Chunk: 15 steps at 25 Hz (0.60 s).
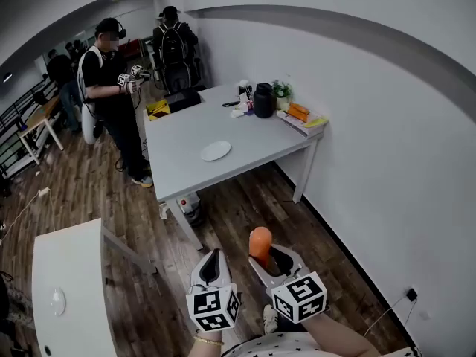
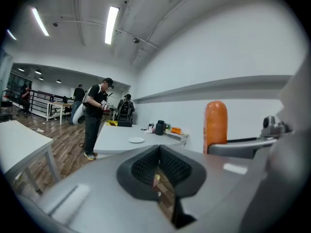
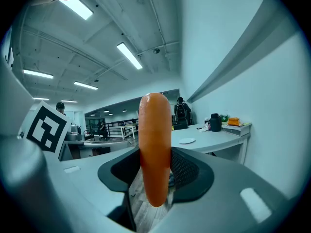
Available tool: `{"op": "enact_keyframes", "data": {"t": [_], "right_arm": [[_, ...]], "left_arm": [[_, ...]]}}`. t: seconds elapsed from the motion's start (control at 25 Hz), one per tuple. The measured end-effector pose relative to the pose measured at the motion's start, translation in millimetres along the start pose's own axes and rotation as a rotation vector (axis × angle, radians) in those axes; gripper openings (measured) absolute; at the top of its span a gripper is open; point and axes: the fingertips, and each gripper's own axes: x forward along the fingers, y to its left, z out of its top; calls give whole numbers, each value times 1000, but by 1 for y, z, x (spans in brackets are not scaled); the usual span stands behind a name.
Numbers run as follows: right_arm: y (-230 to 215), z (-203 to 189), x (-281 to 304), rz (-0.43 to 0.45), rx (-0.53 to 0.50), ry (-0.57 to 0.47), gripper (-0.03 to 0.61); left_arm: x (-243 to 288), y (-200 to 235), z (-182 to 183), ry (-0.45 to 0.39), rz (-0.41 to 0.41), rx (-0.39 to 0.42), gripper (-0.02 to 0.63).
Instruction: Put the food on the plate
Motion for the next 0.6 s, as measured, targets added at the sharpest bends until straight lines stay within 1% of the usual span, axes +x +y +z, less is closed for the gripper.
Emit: {"op": "enact_keyframes", "data": {"t": [0.12, 0.28, 0.44, 0.6], "right_arm": [[-30, 14, 24, 33, -17, -3, 193], [-65, 23, 49, 66, -20, -9, 195], [-96, 26, 70, 75, -10, 2, 195], [-117, 23, 88, 84, 10, 19, 195]], "left_arm": [[38, -5, 10, -11, 30, -7, 8], [79, -14, 12, -18, 63, -13, 8], [113, -21, 12, -1, 77, -16, 8], [139, -17, 9, 21, 95, -32, 8]]}}
